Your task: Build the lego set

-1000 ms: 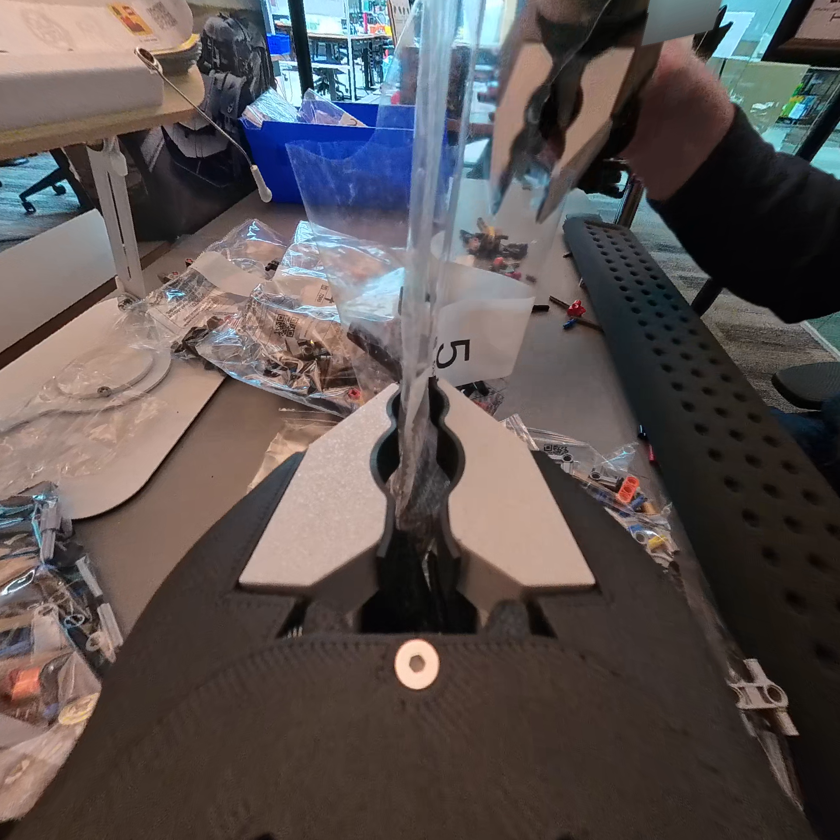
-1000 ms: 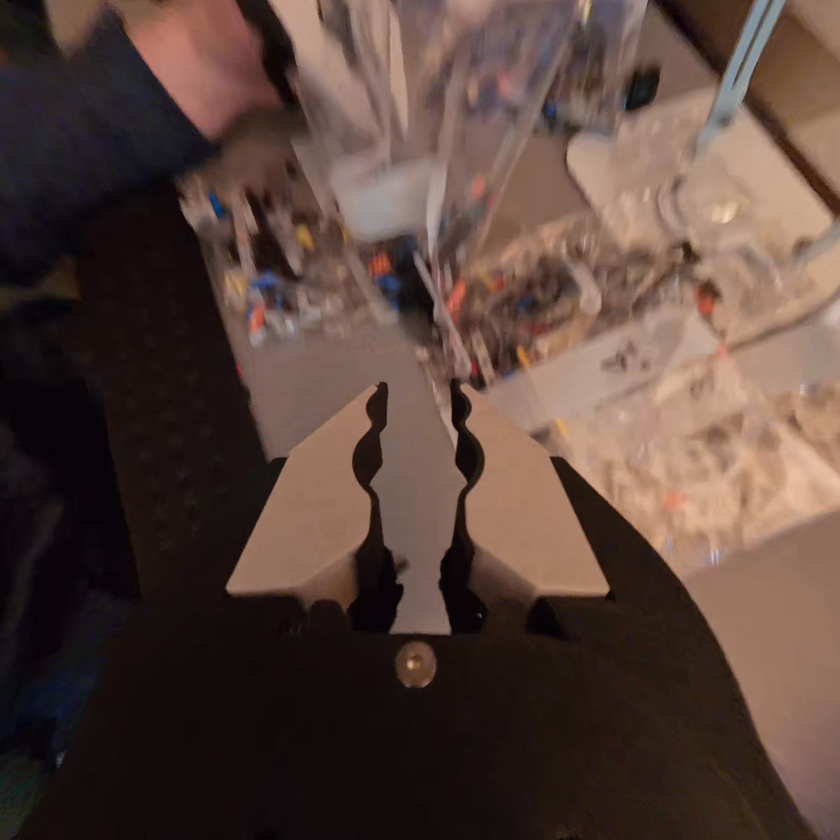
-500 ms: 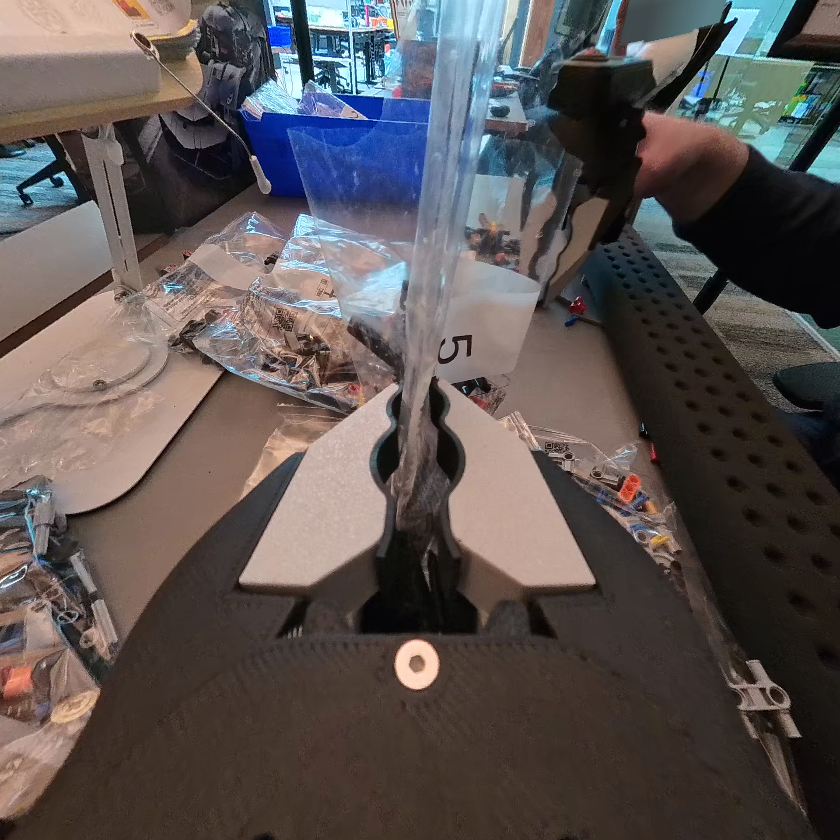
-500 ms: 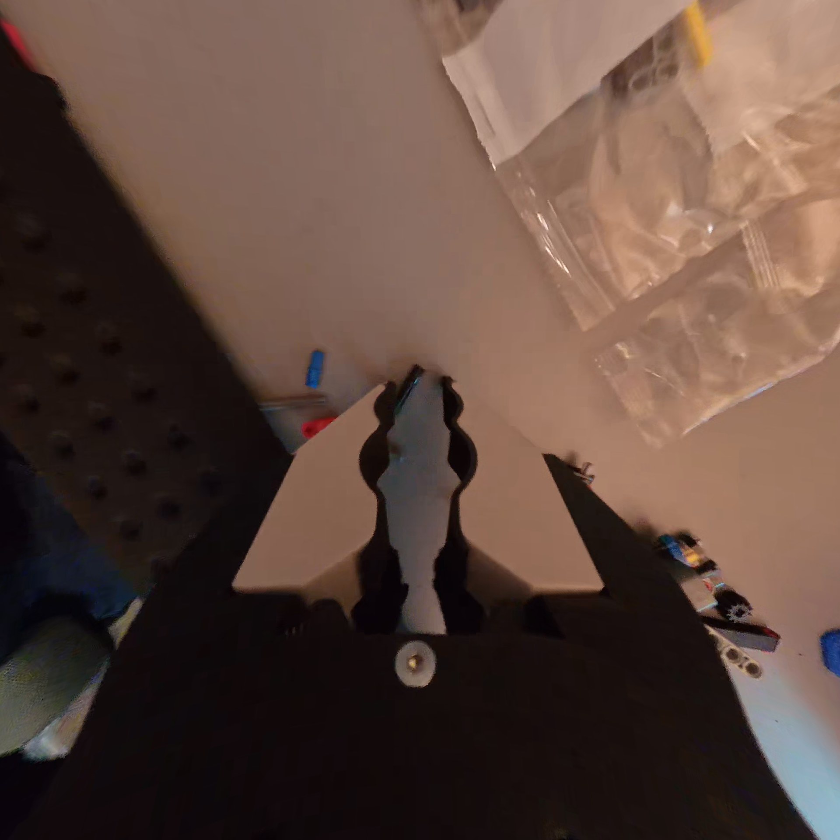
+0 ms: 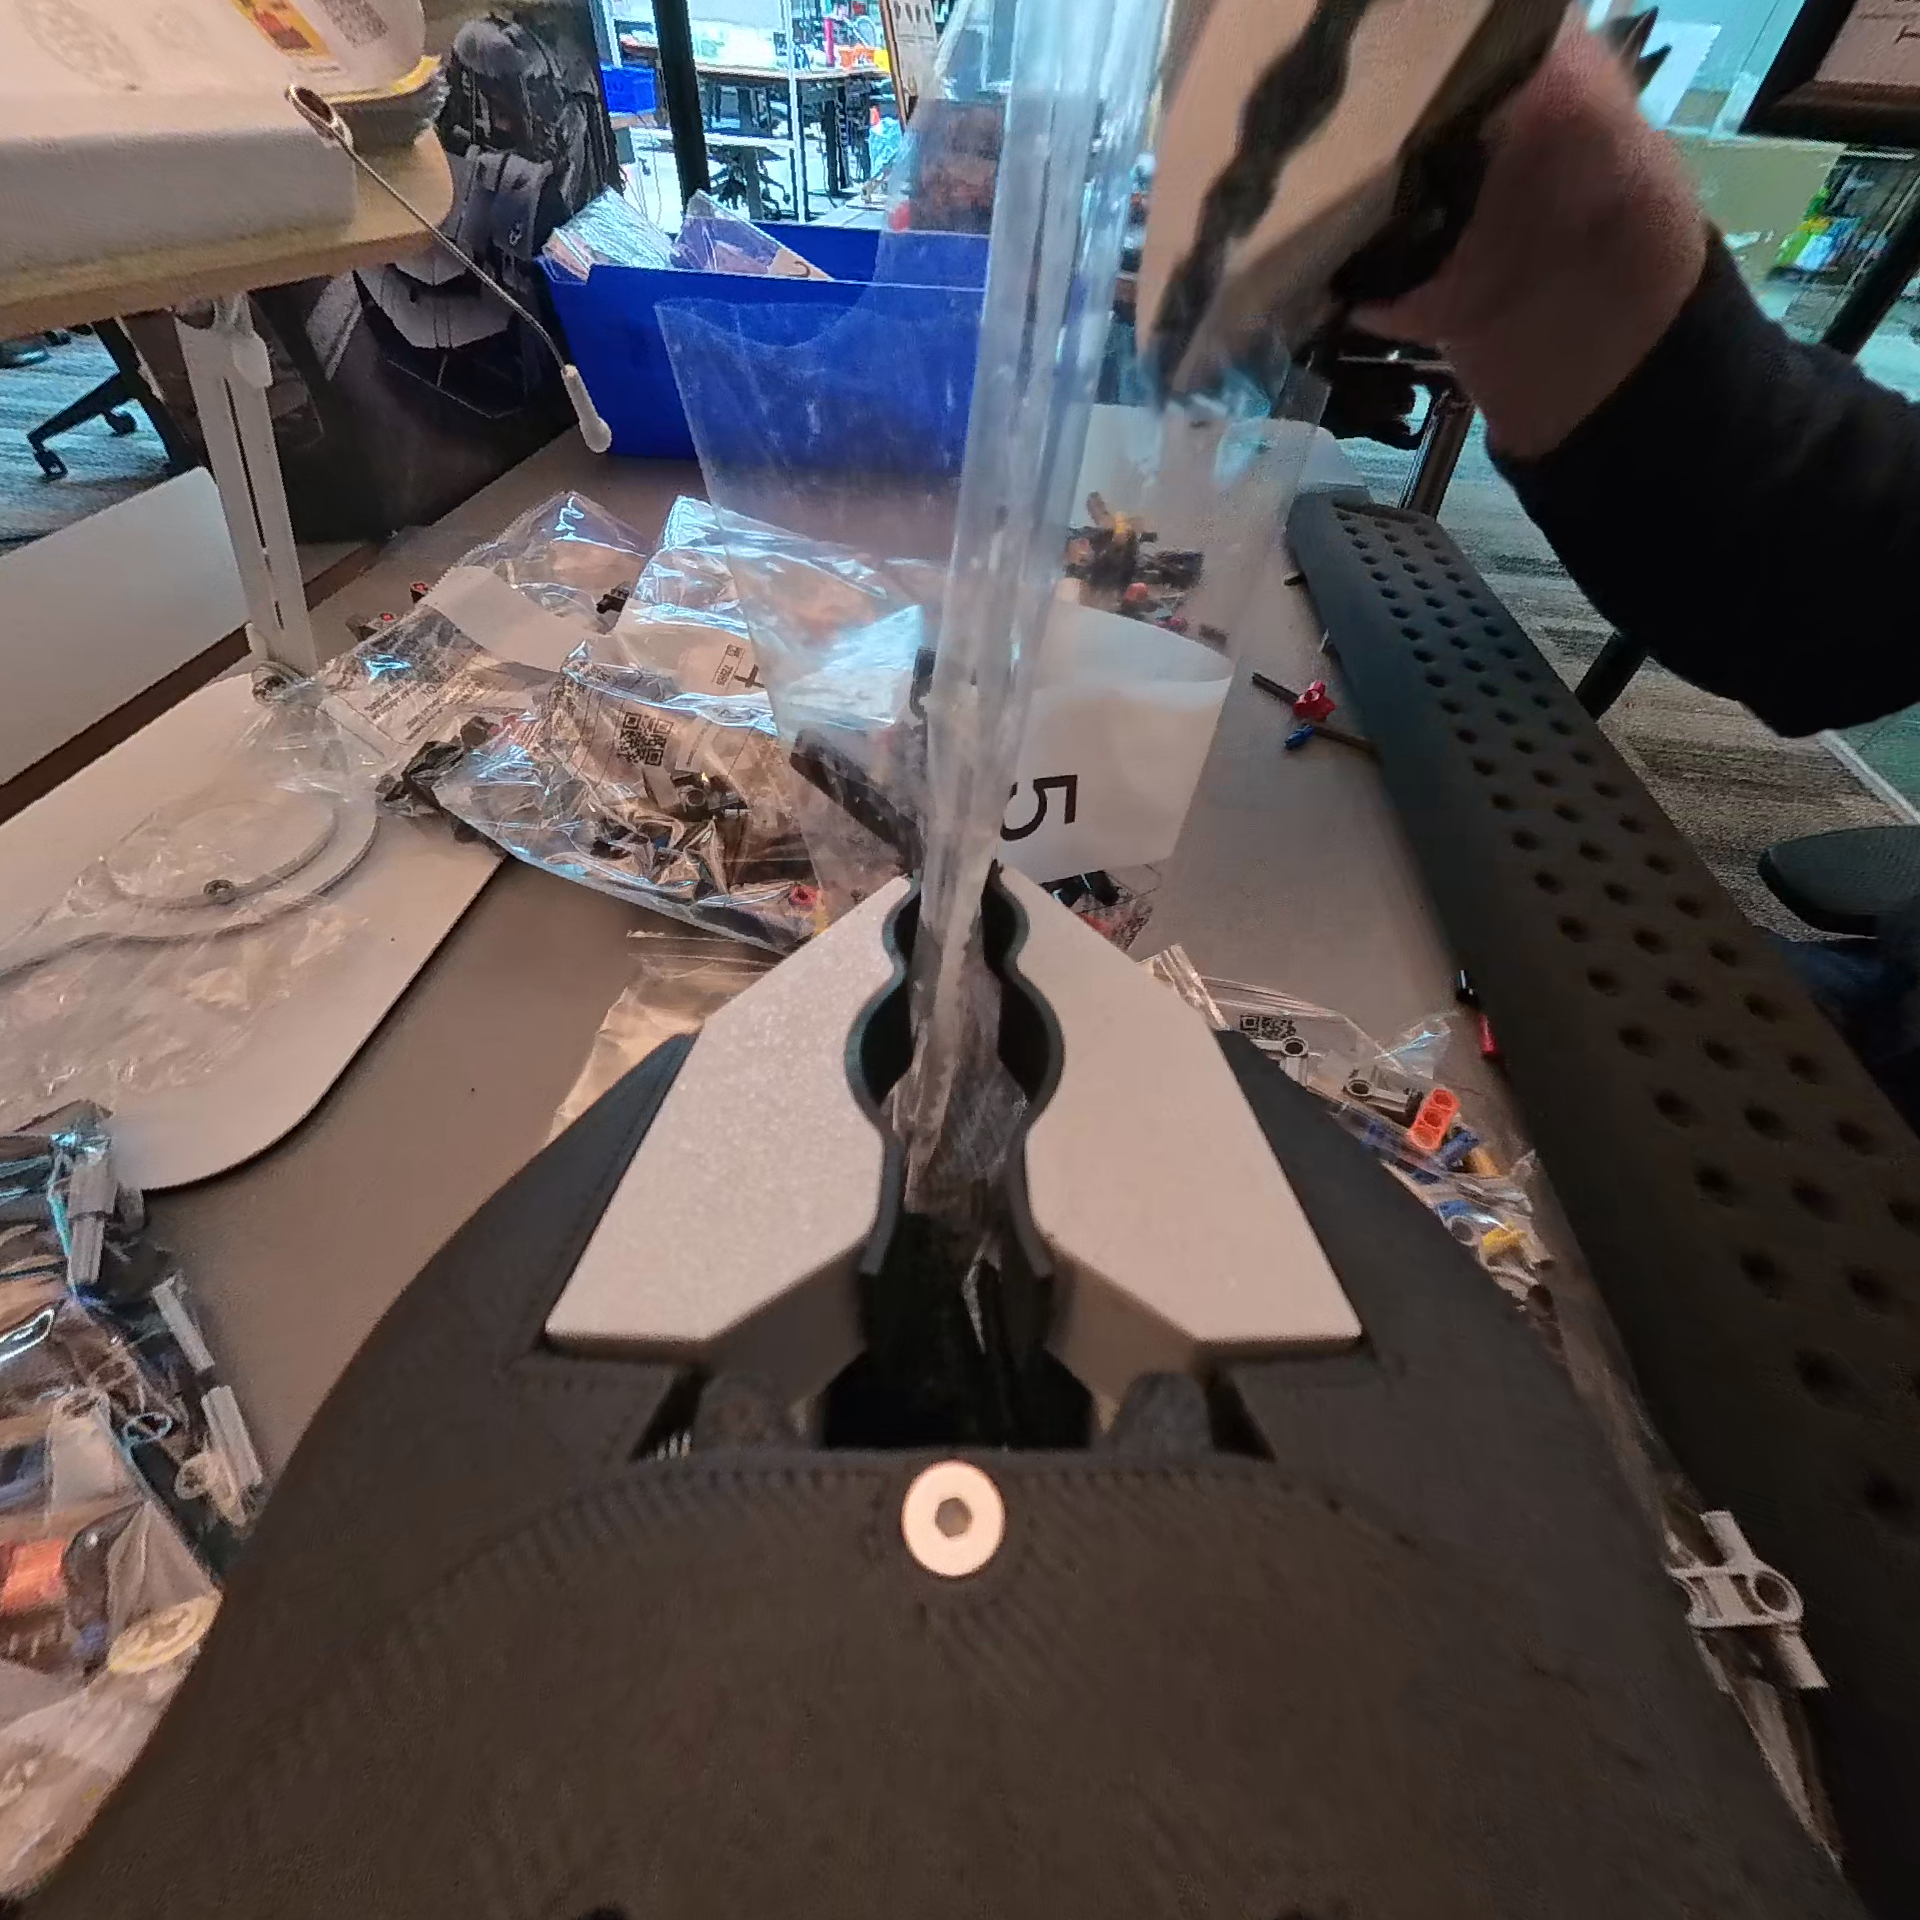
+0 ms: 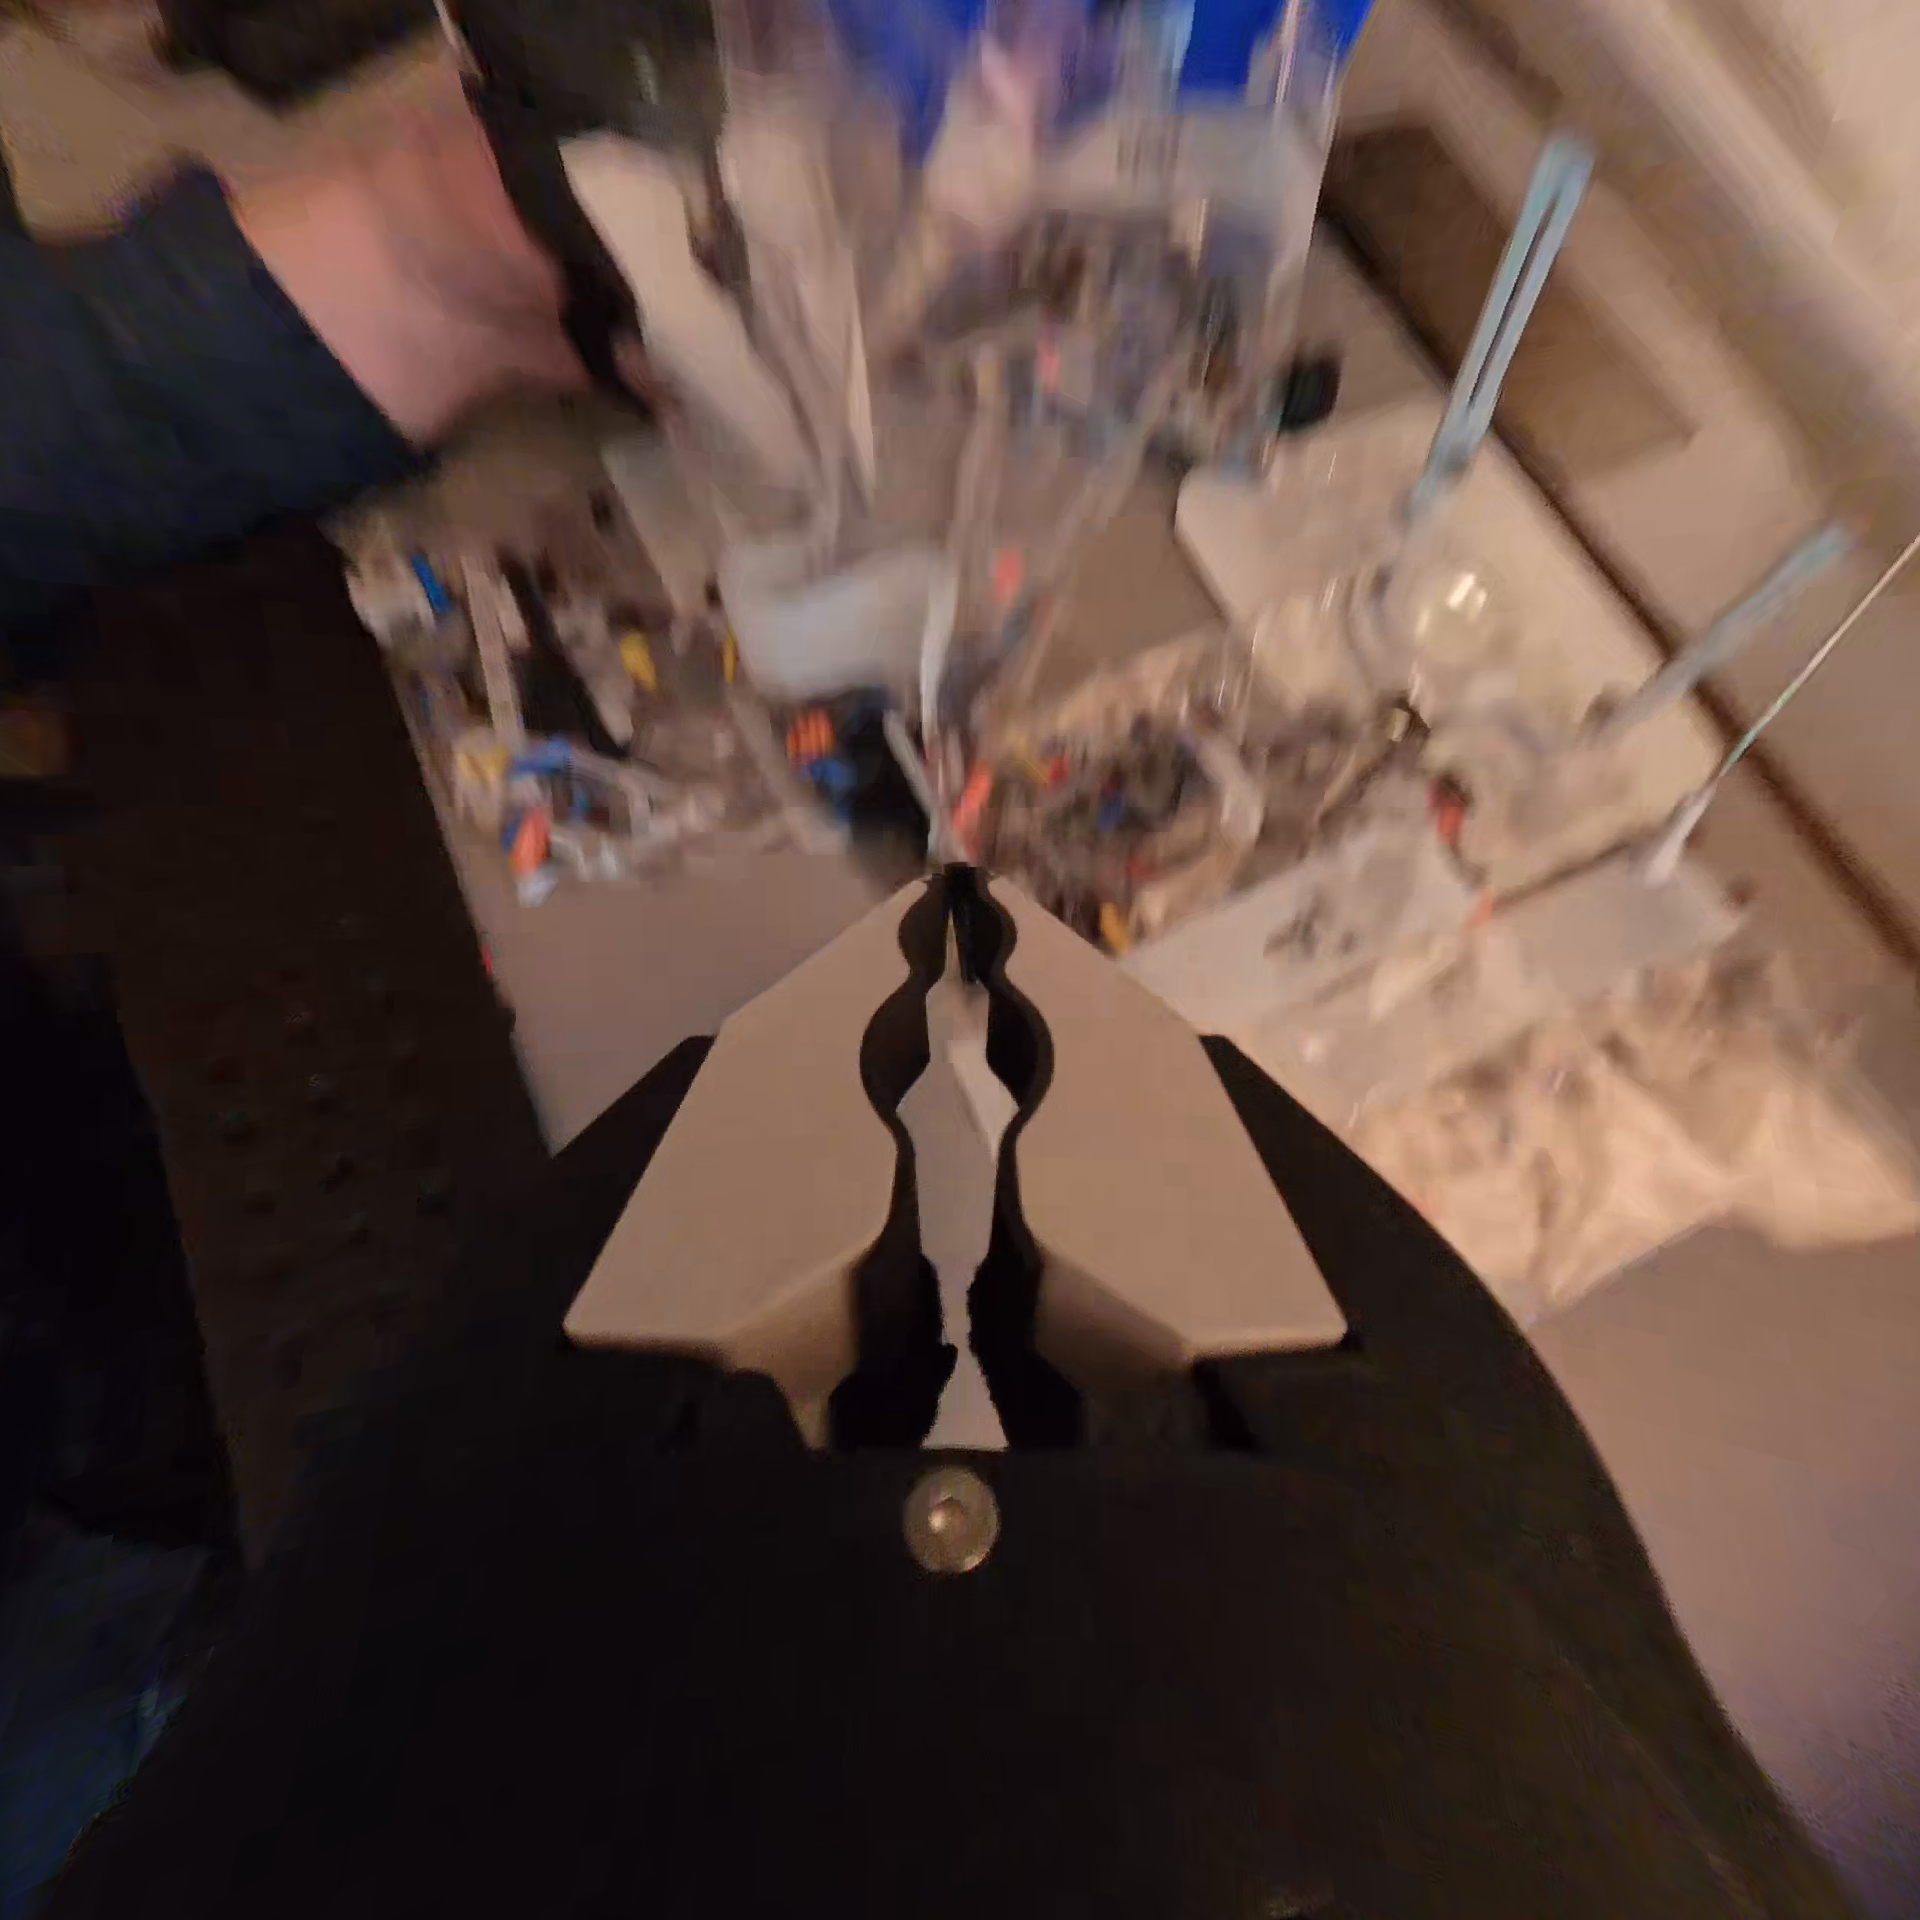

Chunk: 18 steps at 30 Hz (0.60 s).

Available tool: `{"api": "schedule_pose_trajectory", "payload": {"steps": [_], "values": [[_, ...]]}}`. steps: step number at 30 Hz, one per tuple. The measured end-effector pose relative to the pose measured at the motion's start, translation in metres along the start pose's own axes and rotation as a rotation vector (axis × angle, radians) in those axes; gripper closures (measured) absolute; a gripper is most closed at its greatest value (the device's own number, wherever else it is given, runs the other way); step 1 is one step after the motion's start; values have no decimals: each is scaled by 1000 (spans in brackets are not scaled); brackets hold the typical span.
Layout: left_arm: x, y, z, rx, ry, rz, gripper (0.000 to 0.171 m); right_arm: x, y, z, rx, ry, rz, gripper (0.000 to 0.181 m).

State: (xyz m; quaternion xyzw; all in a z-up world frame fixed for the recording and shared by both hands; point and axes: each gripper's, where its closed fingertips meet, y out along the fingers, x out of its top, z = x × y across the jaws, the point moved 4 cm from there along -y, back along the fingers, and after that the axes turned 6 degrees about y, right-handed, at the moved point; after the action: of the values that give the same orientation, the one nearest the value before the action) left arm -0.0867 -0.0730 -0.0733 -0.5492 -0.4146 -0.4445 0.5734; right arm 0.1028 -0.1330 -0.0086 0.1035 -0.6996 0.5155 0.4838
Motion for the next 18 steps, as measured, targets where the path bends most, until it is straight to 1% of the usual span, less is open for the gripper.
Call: {"api": "schedule_pose_trajectory", "payload": {"steps": [2,3,6,10,14,18], "values": [[0,0,0,-1,0,-1,162,39,0,2,10,-21,-113,181],[0,0,0,-1,0,-1,162,52,3,2,23,-28,-140,181],[0,0,0,-3,2,-1,162,75,20,1,54,-20,-161,181],[1,1,-1,-7,3,0,162,88,43,6,106,8,-189,180],[1,0,0,-5,2,-4,162,94,50,13,165,41,-242,180],[1,0,0,-6,3,-2,162,89,58,14,177,48,-199,179]]}}
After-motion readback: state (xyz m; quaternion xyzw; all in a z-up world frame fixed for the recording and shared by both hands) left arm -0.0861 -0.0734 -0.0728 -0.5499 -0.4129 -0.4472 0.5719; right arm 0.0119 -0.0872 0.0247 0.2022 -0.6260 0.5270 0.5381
